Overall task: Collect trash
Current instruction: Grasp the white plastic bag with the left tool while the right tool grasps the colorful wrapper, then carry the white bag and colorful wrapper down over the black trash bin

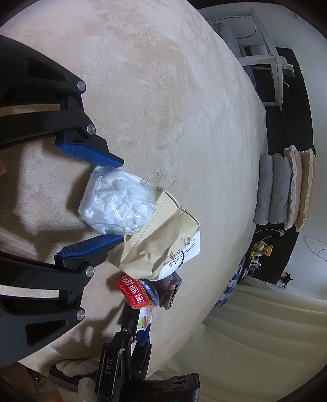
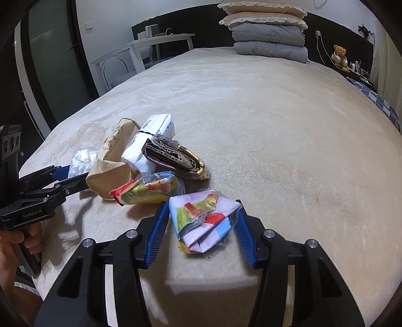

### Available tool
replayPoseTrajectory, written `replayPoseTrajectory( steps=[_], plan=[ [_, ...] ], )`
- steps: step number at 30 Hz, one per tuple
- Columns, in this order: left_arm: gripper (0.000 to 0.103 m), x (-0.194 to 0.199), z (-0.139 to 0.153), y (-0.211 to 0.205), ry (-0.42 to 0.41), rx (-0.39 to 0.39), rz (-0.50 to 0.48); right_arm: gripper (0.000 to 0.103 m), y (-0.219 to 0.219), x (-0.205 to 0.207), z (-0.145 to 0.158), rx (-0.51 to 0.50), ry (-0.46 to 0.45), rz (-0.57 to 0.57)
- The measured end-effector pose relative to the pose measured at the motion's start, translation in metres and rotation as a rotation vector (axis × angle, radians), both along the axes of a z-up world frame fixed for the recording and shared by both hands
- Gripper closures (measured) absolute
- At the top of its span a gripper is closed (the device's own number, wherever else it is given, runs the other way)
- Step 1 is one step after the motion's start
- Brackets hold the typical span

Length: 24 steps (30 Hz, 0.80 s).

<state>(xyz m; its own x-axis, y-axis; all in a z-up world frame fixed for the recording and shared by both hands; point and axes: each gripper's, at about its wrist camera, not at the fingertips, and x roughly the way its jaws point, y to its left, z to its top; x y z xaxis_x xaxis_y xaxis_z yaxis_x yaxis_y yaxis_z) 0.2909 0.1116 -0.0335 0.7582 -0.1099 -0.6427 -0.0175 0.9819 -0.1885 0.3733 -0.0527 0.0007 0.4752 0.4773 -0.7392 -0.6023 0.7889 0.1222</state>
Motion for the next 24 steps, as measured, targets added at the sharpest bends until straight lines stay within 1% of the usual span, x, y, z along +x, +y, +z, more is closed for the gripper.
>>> replayPoseTrajectory(
  steps=[3, 11, 19, 24],
  plan=[
    [0.051, -0.004, 0.001, -0.002, -0.005, 0.005, 0.005, 0.05, -0.004, -0.003, 0.001, 0.01, 0.002, -0.011],
    [0.051, -0.025, 0.008, -0.01, -0.022, -0.013, 0.008, 0.051, -0.019, -0.021, 0.01, 0.062, -0.002, -0.05],
    [0.051, -0.055, 0.019, -0.024, -0.052, -0.036, 0.012, 0.051, -0.036, -0.051, 0.02, 0.117, -0.005, -0.066],
    [0.051, -0.076, 0.024, -0.037, -0.07, -0.046, 0.003, 0.051, -0.046, -0.077, 0.029, 0.161, -0.034, -0.074]
  ],
)
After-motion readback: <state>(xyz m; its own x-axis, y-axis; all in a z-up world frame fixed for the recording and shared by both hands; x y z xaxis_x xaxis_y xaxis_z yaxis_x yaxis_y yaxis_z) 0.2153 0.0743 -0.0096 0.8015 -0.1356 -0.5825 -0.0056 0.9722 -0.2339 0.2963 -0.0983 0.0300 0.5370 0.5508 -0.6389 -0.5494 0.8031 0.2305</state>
